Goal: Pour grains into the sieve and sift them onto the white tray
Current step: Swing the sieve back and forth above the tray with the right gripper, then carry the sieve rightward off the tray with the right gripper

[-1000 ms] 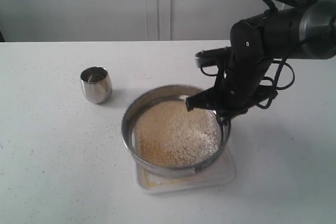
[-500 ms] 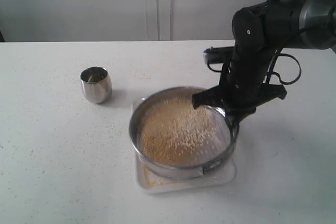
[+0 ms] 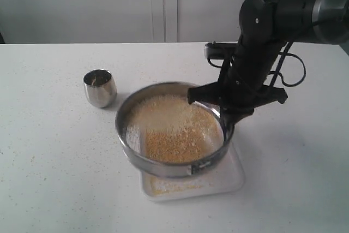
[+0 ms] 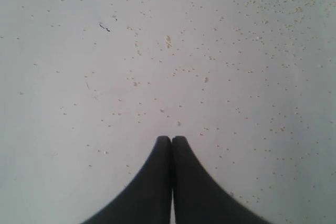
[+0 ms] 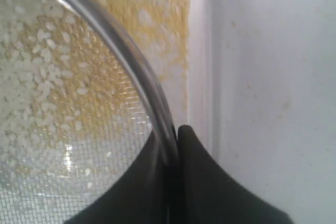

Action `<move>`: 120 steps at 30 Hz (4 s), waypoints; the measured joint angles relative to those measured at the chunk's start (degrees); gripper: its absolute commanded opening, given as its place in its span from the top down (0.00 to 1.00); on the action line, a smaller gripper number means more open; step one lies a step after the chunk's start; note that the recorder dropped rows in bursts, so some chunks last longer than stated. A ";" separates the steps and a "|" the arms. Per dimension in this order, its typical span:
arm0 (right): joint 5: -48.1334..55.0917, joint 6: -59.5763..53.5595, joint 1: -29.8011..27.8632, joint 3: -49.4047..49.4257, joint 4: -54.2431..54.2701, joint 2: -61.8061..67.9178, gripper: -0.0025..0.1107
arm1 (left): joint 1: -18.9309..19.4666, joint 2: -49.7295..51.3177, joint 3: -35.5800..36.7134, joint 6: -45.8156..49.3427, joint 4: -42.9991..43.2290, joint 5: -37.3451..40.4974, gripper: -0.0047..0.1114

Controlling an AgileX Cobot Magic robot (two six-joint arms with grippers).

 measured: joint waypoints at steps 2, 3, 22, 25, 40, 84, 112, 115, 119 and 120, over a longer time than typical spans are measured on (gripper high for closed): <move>-12.68 -0.51 0.09 2.04 -0.90 0.31 0.98 | 0.00 0.00 0.00 0.00 0.00 0.00 0.96; -15.58 0.39 0.09 2.04 -0.64 0.56 0.98 | 0.00 0.00 0.00 0.00 0.00 0.00 0.96; -20.59 -0.65 0.00 4.83 2.99 0.90 0.98 | 0.00 0.00 0.00 0.00 0.00 0.00 0.96; -19.19 -0.65 0.00 4.83 2.99 0.90 0.98 | 0.00 0.00 0.00 0.00 0.00 0.00 0.96; -7.26 -1.17 0.00 5.02 0.74 -1.24 0.98 | 0.00 0.00 0.00 0.00 0.00 0.00 0.96; -9.94 -1.79 -6.30 6.22 0.00 -3.59 0.98 | 0.00 0.00 0.00 0.00 0.00 0.00 0.96; -11.96 -7.50 -26.87 6.22 1.21 -4.44 0.98 | 0.00 0.00 0.00 0.00 0.00 0.00 0.96; -12.98 -7.50 -27.78 6.22 2.29 -3.12 0.98 | 0.00 0.00 0.00 0.00 0.00 0.00 0.96; -14.09 -6.49 -29.47 6.22 3.30 -1.35 0.98 | 0.00 0.00 0.00 0.00 0.00 0.00 0.96; -14.23 -5.99 -29.91 6.22 3.42 -1.01 0.98 | 0.00 0.00 0.00 0.00 0.00 0.00 0.96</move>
